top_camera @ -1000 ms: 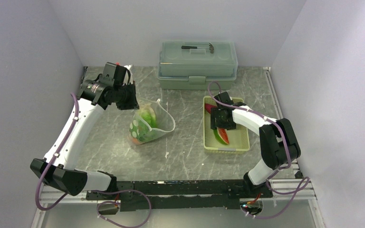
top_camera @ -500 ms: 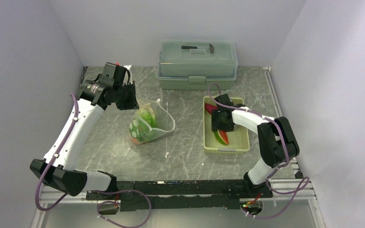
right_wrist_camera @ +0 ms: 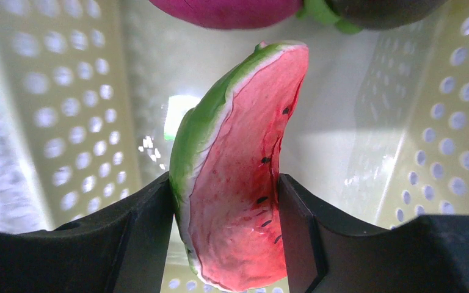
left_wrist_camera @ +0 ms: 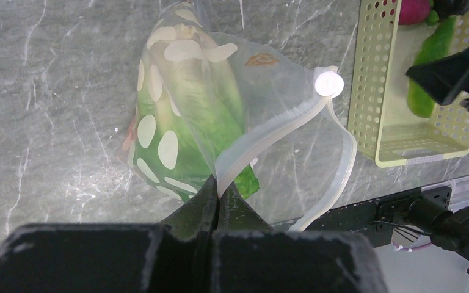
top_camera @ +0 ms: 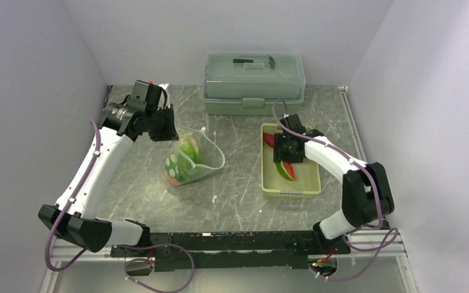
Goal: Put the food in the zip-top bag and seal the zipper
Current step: Pick up the fake fruit from the bin, then place the fake fruit in the zipper food storage bag.
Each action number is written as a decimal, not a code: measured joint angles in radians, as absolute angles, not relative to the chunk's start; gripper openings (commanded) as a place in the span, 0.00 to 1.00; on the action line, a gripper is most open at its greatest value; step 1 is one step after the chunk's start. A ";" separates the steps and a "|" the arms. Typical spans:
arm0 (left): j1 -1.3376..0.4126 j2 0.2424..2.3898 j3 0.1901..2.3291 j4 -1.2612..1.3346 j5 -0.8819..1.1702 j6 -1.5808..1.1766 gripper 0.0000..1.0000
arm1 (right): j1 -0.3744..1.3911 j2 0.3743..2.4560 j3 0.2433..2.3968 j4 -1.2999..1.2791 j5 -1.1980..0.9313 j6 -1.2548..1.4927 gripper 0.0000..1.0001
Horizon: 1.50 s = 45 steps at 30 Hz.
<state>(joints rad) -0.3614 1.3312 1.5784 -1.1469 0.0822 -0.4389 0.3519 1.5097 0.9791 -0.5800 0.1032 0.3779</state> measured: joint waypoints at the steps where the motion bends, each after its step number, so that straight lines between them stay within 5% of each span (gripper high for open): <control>1: -0.361 1.331 1.578 -1.147 0.082 -0.439 0.00 | 0.352 1.488 0.994 -0.588 0.102 0.378 0.20; 10: -0.361 1.332 1.578 -1.145 0.083 -0.439 0.00 | 0.352 1.319 1.106 -0.620 0.012 0.407 0.20; 19: -0.361 1.333 1.578 -1.141 0.084 -0.440 0.00 | 0.354 1.227 1.159 -0.554 -0.311 0.459 0.19; 33: -0.361 1.339 1.578 -1.141 0.091 -0.440 0.00 | 0.408 1.237 1.209 -0.416 -0.868 0.464 0.21; 45: -0.361 1.339 1.578 -1.133 0.101 -0.443 0.00 | 0.602 1.402 1.318 -0.398 -1.073 0.464 0.20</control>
